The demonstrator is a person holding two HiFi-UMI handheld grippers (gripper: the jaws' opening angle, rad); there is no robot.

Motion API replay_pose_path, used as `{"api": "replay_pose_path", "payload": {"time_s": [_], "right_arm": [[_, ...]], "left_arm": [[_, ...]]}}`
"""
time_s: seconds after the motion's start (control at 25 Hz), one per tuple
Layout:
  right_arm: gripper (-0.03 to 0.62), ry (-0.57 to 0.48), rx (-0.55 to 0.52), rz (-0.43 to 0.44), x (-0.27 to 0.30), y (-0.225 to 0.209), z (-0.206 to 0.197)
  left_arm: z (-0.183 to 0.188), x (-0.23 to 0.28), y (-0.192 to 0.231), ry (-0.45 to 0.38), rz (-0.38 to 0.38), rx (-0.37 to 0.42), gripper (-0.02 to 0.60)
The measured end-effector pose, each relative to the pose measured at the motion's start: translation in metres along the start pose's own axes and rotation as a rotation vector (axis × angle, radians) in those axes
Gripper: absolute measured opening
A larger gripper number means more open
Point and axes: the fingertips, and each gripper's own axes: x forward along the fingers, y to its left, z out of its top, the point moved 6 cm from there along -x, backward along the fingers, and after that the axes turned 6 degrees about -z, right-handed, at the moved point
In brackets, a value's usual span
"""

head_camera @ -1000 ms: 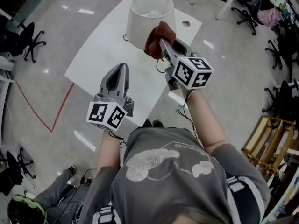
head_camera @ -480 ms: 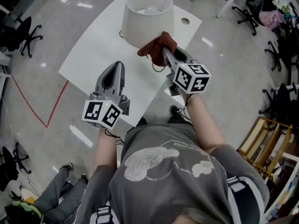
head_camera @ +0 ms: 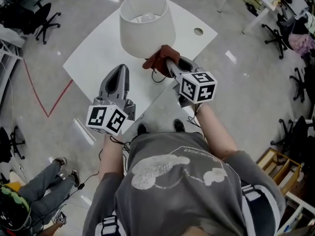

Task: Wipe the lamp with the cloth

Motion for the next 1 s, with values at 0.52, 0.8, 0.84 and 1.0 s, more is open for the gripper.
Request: {"api": "replay_pose_path", "payload": {"time_s": [0.52, 0.8, 0.84, 1.0], "right_arm": [[0.097, -0.143, -0.154, 0.285, -0.026, -0.016, 0.086], [0.097, -0.203, -0.169, 0.349, -0.008, 0.006, 0.124], [0.097, -0.200, -0.173, 0.346, -0.005, 0.005, 0.122], [0.097, -0.187, -0.174, 0.319, 0.003, -0.001, 0.113]], "left_arm": [[0.012, 0.021, -0.067, -0.114, 0.155, 0.078, 0.008], [0.000, 0.021, -0.075, -0.103, 0.167, 0.054, 0.008], [-0.002, 0.021, -0.075, -0.098, 0.165, 0.049, 0.008], [-0.002, 0.025, -0.060, -0.094, 0.155, 0.034, 0.008]]}}
